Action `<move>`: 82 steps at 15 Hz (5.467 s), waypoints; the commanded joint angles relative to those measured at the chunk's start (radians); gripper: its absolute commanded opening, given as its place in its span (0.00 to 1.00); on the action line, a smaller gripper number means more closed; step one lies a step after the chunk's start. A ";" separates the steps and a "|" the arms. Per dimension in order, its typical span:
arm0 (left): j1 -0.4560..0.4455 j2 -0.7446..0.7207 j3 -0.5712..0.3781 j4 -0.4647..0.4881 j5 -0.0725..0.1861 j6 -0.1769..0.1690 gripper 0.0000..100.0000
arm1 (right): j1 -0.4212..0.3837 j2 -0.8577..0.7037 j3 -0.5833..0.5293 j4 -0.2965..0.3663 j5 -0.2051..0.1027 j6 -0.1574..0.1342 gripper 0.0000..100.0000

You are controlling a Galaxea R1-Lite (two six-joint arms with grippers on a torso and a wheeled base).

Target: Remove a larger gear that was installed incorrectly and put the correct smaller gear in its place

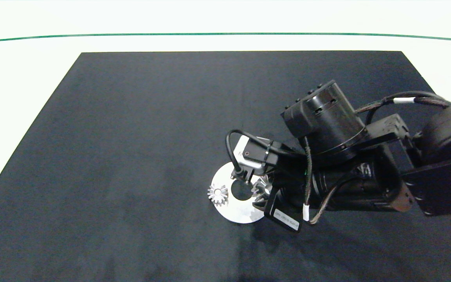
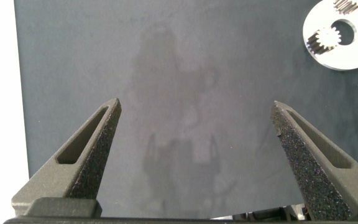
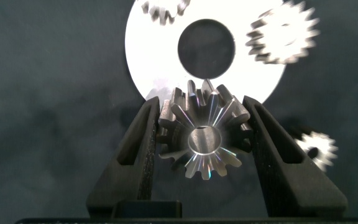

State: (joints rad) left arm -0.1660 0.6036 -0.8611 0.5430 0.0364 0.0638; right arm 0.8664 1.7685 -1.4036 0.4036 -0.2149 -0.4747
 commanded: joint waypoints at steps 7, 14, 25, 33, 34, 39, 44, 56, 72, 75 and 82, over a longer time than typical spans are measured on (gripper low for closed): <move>0.002 0.004 0.001 0.003 0.004 0.001 1.00 | -0.395 -0.127 -0.017 0.009 0.014 0.041 0.34; 0.003 0.001 0.001 0.003 0.004 0.002 1.00 | -0.665 -0.064 -0.003 0.011 0.131 0.039 0.34; 0.003 0.004 0.007 0.005 0.010 0.001 1.00 | -0.698 -0.004 0.025 0.001 0.160 0.067 1.00; 0.003 0.004 0.007 0.005 0.010 0.001 1.00 | -0.575 -0.141 0.023 0.081 0.304 0.057 1.00; 0.003 0.005 0.007 0.003 0.010 0.002 1.00 | -0.547 -0.149 0.026 0.084 0.304 0.057 1.00; 0.003 0.004 0.005 0.005 0.010 0.002 1.00 | -0.403 -0.083 0.022 0.049 0.184 0.036 1.00; 0.003 0.005 0.007 0.003 0.010 0.001 1.00 | -0.334 0.020 -0.035 0.004 0.138 0.036 1.00; 0.003 -0.001 0.010 0.005 0.010 -0.001 1.00 | -0.328 0.103 -0.066 -0.031 0.083 0.042 0.93; 0.005 -0.002 0.008 0.005 0.010 0.001 1.00 | -0.337 0.104 -0.060 -0.026 0.066 0.082 0.59; 0.005 -0.002 0.008 0.005 0.010 0.001 1.00 | -0.337 0.109 -0.063 -0.026 0.066 0.082 0.54; 0.005 -0.002 0.008 0.005 0.010 0.001 1.00 | -0.336 0.111 -0.058 -0.026 0.060 0.084 0.40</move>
State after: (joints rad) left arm -0.1611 0.6021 -0.8530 0.5445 0.0455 0.0643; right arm 0.5291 1.8766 -1.4634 0.3751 -0.1538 -0.3885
